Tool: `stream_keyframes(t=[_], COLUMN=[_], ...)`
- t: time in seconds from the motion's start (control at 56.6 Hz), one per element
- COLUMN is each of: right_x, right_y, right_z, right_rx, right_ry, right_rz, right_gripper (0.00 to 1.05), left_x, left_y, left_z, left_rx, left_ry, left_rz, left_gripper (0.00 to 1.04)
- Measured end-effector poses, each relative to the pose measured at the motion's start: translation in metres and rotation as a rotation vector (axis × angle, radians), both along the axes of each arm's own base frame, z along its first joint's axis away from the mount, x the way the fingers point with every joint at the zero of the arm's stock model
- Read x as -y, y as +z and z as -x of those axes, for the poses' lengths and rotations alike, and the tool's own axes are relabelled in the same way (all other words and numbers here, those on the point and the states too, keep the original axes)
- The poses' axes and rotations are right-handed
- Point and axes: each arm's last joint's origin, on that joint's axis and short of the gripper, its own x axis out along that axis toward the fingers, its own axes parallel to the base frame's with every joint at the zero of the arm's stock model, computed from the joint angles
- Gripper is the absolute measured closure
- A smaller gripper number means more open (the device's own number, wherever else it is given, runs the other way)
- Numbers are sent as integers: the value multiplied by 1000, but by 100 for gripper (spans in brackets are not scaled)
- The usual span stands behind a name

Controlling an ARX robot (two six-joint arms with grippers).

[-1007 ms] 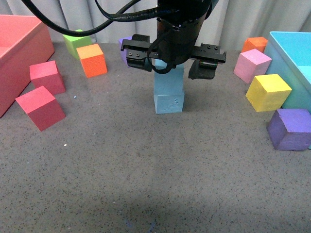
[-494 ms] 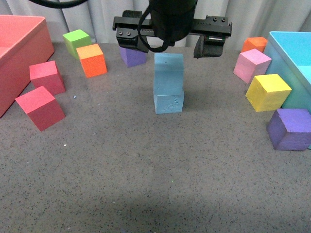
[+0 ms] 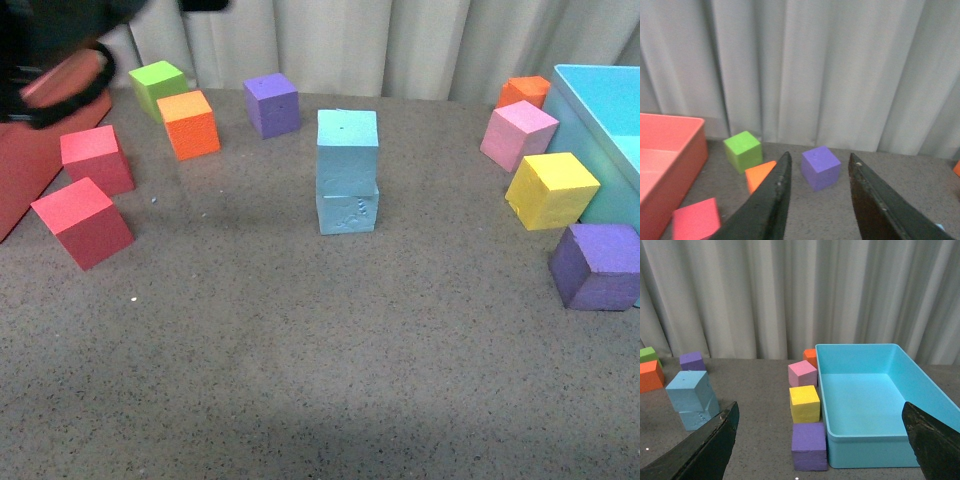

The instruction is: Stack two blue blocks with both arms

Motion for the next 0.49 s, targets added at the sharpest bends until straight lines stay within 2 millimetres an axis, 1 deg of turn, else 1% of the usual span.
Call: stream_keyframes(t=[0.053,0.071,0.141,0.194,0.265,0.353,0.494], right_x=[0,0,0,0,0,0,0], right_y=[0,0,0,0,0,0,0], right_z=[0,0,0,0,0,0,0], right_rx=[0,0,0,0,0,0,0], right_ry=[2,2,2,1,1,1,2], right_rz=[0,0,0,0,0,0,0], right_gripper=[10,10,10,10,10,10,10], left_x=[-16,-18,-34,-44,-53,-62,-75], left_y=[-6,-7,-21,-27,-25,-22,-23], left_z=[16,19,38,52,66,79,98], left_rx=[-11,-11,-37,-65,-56,-39,-48], left_ry=[4,4,2,-7,-15,-12,1], left_rz=[-9,-10,-21,-32,-33,-30,-33], left_gripper=[84,86,100,101,101,101,101])
